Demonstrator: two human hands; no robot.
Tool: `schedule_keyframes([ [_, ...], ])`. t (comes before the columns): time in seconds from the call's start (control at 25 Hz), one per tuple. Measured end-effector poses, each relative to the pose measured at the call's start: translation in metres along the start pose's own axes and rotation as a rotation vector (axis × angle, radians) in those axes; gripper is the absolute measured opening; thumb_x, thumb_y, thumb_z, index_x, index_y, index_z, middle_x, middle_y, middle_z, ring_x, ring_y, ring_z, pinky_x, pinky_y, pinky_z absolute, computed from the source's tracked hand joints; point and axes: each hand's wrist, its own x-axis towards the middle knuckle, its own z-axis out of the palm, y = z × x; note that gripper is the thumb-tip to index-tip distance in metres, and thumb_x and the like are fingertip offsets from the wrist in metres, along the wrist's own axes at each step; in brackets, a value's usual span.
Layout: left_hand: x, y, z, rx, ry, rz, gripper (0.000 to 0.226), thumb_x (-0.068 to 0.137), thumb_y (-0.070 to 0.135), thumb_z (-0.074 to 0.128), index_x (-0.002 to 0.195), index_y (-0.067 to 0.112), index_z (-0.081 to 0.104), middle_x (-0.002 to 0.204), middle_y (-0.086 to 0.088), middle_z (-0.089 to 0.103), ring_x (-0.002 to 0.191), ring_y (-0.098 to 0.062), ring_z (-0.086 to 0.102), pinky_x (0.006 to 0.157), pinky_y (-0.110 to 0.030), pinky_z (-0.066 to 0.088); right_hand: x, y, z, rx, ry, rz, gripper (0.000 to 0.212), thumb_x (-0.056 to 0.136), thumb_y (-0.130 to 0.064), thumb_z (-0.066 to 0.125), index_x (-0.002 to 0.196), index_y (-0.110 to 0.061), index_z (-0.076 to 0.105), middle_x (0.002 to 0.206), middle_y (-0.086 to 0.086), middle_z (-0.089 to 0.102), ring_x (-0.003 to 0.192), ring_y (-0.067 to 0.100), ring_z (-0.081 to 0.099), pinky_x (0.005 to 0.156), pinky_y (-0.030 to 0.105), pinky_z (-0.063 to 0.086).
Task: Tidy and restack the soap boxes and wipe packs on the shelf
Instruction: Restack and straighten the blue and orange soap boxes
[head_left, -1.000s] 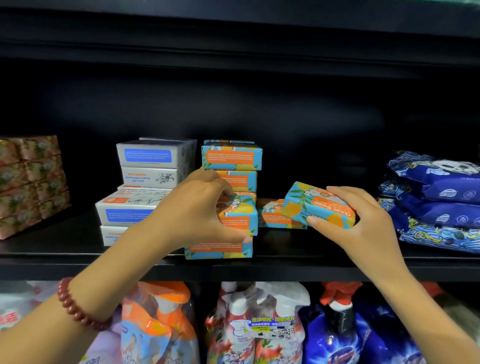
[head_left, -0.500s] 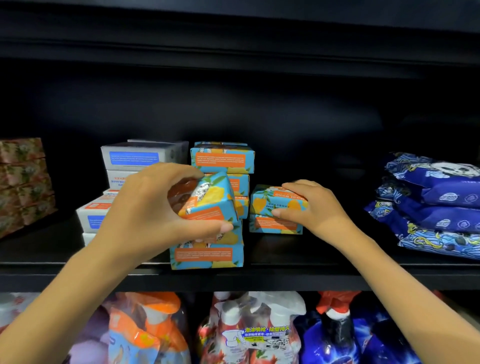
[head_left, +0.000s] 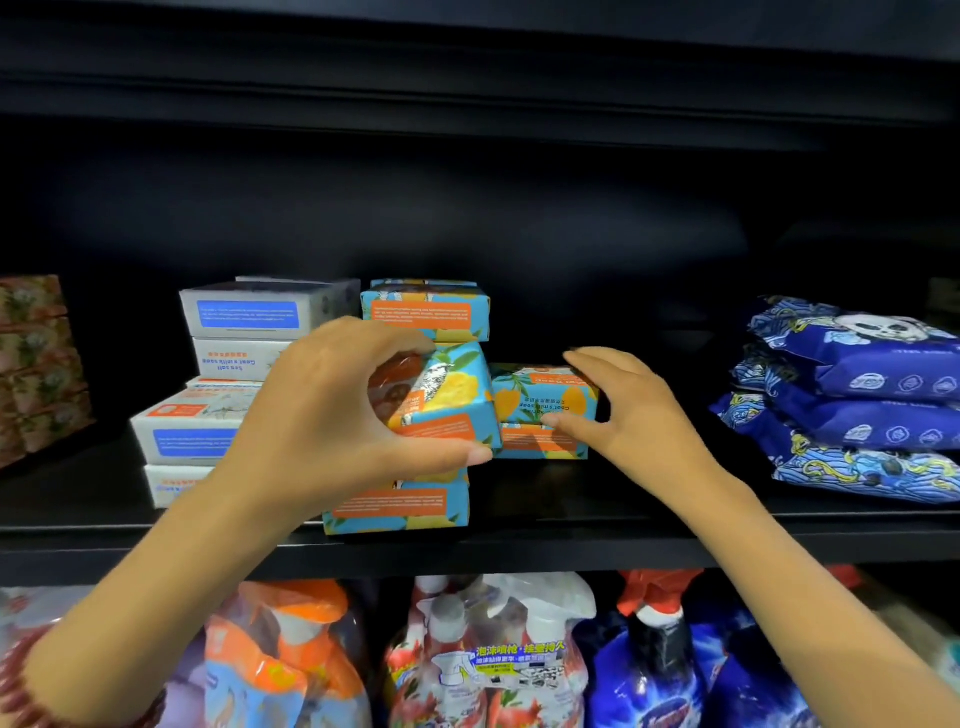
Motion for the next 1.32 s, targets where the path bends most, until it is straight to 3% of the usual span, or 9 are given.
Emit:
schedule_keyframes([
  [0.12, 0.012, 0.013, 0.013, -0.015, -0.022, 0.060, 0.077, 0.052, 0.066, 0.072, 0.107, 0.013, 0.066, 0.099, 0.009, 0.064, 0.089, -0.011, 0.062, 0.076, -0.027, 0.052, -0.038, 0.002, -0.012, 0.046, 0.194, -0.027, 0.052, 0.077, -0.036, 0.071, 0.122, -0.014, 0.059, 0.121, -0.005, 0.056, 0.116, 0.011, 0.048, 0.095, 0.013, 0.030],
  [0.28, 0.034, 0.037, 0.041, -0.011, -0.083, 0.160, 0.076, 0.056, 0.066, 0.074, 0.107, 0.010, 0.065, 0.097, 0.000, 0.067, 0.087, -0.011, 0.058, 0.075, -0.027, 0.045, -0.087, 0.004, -0.017, 0.117, -0.035, 0.047, 0.058, 0.069, -0.064, 0.055, 0.110, -0.024, 0.067, 0.105, -0.023, 0.055, 0.104, -0.006, 0.049, 0.088, -0.001, 0.029],
  [0.4, 0.054, 0.049, 0.066, 0.001, -0.121, 0.205, 0.073, 0.061, 0.063, 0.074, 0.109, 0.009, 0.063, 0.100, -0.002, 0.067, 0.094, -0.016, 0.057, 0.079, -0.033, 0.048, -0.104, 0.014, -0.014, 0.033, -0.115, 0.059, 0.054, 0.075, -0.055, 0.063, 0.124, -0.034, 0.057, 0.117, -0.030, 0.042, 0.113, -0.015, 0.034, 0.089, -0.007, 0.017],
  [0.64, 0.088, 0.044, 0.103, 0.133, -0.257, 0.129, 0.076, 0.065, 0.067, 0.069, 0.119, 0.015, 0.057, 0.111, 0.001, 0.062, 0.107, -0.016, 0.051, 0.084, -0.026, 0.037, -0.108, 0.017, -0.009, 0.034, -0.069, 0.066, 0.052, 0.076, -0.046, 0.068, 0.125, -0.034, 0.056, 0.121, -0.032, 0.040, 0.113, -0.018, 0.030, 0.092, -0.007, 0.013],
  [0.8, 0.091, 0.039, 0.107, 0.138, -0.269, 0.058, 0.067, 0.071, 0.063, 0.067, 0.119, 0.017, 0.058, 0.113, 0.000, 0.062, 0.106, -0.016, 0.053, 0.085, -0.028, 0.041, -0.109, 0.018, -0.010, 0.017, -0.075, 0.054, 0.052, 0.076, -0.047, 0.067, 0.125, -0.034, 0.056, 0.121, -0.034, 0.038, 0.114, -0.017, 0.031, 0.092, -0.007, 0.014],
  [0.96, 0.086, 0.042, 0.101, 0.191, -0.256, 0.105, 0.049, 0.084, 0.049, 0.062, 0.124, 0.021, 0.055, 0.120, 0.004, 0.058, 0.115, -0.014, 0.047, 0.090, -0.028, 0.036, -0.110, 0.018, -0.010, 0.024, -0.068, 0.062, 0.052, 0.075, -0.048, 0.068, 0.124, -0.034, 0.057, 0.120, -0.034, 0.038, 0.113, -0.018, 0.030, 0.090, -0.008, 0.013],
  [1.32, 0.083, 0.041, 0.101, 0.295, -0.251, -0.012, 0.042, 0.092, 0.039, 0.055, 0.129, 0.018, 0.050, 0.123, -0.001, 0.055, 0.118, -0.019, 0.048, 0.088, -0.033, 0.042, -0.110, 0.018, -0.010, 0.015, -0.071, 0.064, 0.052, 0.075, -0.049, 0.067, 0.123, -0.034, 0.058, 0.122, -0.030, 0.045, 0.111, -0.018, 0.031, 0.089, -0.009, 0.015],
])
